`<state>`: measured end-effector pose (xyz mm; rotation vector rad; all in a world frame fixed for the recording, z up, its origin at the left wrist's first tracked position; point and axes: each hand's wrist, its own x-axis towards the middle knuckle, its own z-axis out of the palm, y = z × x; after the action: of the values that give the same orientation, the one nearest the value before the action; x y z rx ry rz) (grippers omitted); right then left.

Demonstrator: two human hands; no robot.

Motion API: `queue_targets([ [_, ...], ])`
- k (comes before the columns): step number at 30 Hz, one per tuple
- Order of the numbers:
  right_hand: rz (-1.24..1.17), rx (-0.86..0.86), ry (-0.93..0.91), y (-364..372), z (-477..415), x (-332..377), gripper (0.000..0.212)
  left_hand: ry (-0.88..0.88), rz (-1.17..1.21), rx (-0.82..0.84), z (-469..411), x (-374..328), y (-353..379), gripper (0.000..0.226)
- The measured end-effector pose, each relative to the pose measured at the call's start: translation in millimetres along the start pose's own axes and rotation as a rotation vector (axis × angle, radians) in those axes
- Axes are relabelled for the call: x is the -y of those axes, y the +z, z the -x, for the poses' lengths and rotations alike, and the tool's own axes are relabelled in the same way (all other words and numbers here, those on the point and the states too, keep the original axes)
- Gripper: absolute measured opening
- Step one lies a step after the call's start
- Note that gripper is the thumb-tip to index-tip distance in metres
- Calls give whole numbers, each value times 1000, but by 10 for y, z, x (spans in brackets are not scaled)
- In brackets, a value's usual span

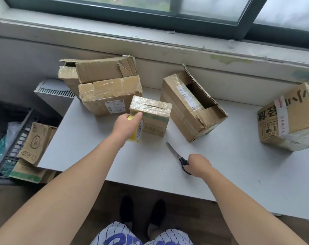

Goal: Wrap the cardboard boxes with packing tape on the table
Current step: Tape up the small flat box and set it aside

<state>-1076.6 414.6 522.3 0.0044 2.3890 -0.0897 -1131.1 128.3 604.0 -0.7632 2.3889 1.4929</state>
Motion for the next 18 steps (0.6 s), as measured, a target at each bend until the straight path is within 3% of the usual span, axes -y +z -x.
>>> queue_targets([
  [3, -177, 121, -37, -185, 67, -102, 31, 8, 7, 27, -6, 4, -33, 43],
  [6, -511, 241, -76, -383, 271, -143, 29, 12, -19, 63, -27, -7, -80, 45],
  [10, -788, 242, -167, -699, 551, -29, 31, 18, -35, 120, -70, -16, -149, 50],
  [13, -826, 220, -247, -965, 663, 164, 33, 30, -35, 145, -80, -18, -169, 50],
  [18, -642, 133, -248, -1396, 692, 497, 52, 41, -36, 206, -89, -22, -190, 44],
])
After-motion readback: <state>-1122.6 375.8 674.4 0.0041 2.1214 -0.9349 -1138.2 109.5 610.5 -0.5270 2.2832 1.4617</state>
